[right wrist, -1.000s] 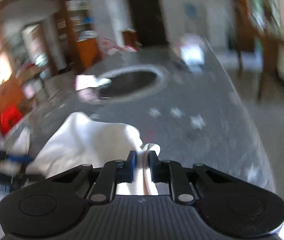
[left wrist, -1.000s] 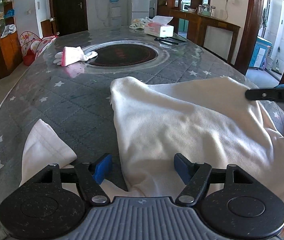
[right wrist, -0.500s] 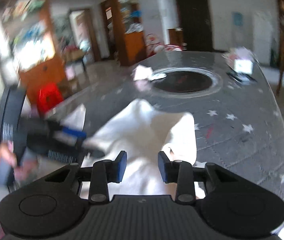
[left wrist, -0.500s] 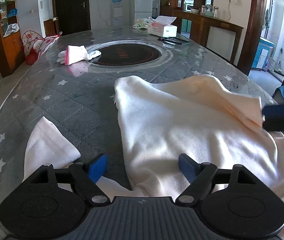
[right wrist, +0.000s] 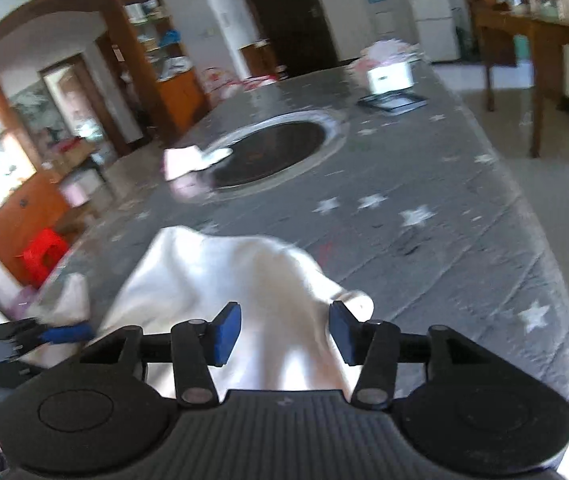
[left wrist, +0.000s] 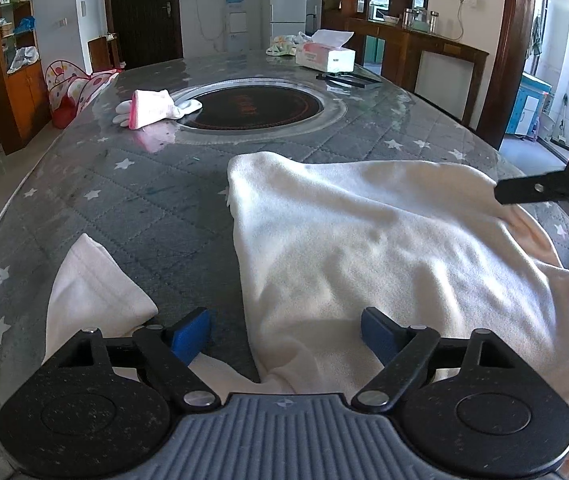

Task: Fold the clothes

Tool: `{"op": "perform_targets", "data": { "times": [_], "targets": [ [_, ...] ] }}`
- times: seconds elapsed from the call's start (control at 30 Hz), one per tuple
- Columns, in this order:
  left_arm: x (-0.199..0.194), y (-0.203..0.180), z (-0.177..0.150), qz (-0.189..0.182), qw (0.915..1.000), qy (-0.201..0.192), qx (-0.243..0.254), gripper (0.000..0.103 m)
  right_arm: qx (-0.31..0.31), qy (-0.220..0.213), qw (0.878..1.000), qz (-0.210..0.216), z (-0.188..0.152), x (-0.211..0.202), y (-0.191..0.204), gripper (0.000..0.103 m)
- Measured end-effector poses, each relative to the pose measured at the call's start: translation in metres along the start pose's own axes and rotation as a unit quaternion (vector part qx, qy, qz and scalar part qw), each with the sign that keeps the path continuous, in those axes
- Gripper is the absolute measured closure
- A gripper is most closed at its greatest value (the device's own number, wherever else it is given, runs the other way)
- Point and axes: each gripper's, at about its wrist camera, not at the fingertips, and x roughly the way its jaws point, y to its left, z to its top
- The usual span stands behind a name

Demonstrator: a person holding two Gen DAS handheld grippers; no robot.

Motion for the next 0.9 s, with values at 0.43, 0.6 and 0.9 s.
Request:
{"op": "perform_targets", "data": {
  "times": [0.43, 0.6, 0.9],
  "targets": [
    [0.0, 0.0, -0.001, 0.002, 1.0, -0.001, 0.0, 0.015, 0.117, 0.011, 0.993, 0.031, 0.005, 0.03, -0.037, 0.087],
    [0.0, 0.001, -0.001, 0.002, 1.0, -0.001, 0.0, 0.015, -0.092, -0.053, 0.994, 0.017, -0.009, 0.0, 0.025, 0.088],
    [0.0, 0.001, 0.0, 0.001, 1.0, -0.001, 0.0, 0.015, -0.277, -0.033, 0.958, 0.068, -0.042, -0.026, 0.087, 0.068]
  ]
}}
